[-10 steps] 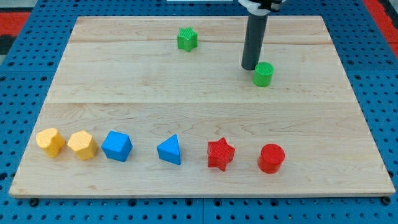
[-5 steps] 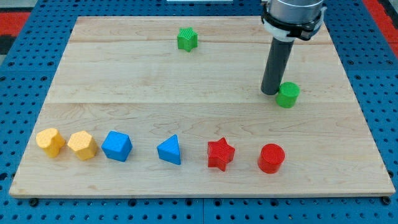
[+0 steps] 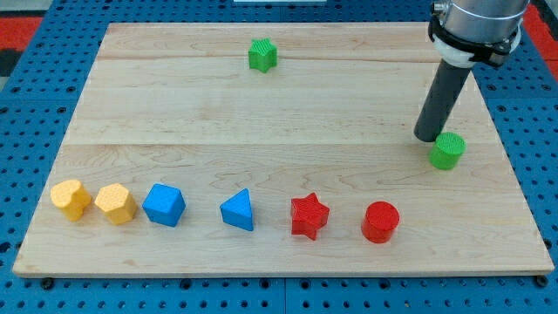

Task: Place the green circle at the bottom right side

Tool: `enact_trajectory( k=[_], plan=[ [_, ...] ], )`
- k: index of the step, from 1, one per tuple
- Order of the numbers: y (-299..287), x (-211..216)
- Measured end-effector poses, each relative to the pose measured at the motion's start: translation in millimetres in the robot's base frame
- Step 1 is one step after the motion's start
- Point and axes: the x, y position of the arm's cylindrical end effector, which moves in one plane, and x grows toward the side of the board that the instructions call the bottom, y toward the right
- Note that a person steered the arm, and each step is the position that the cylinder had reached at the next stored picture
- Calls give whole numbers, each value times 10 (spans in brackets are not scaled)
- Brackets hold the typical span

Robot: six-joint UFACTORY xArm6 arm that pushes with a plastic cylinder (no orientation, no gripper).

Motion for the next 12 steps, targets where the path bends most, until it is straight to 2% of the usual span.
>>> enact_trajectory(
  k=[1, 3, 5, 9, 10, 12],
  plan=[
    [0, 121],
    [255, 21],
    [260, 223],
    [259, 1066],
    [322, 960],
    [394, 139]
  ],
)
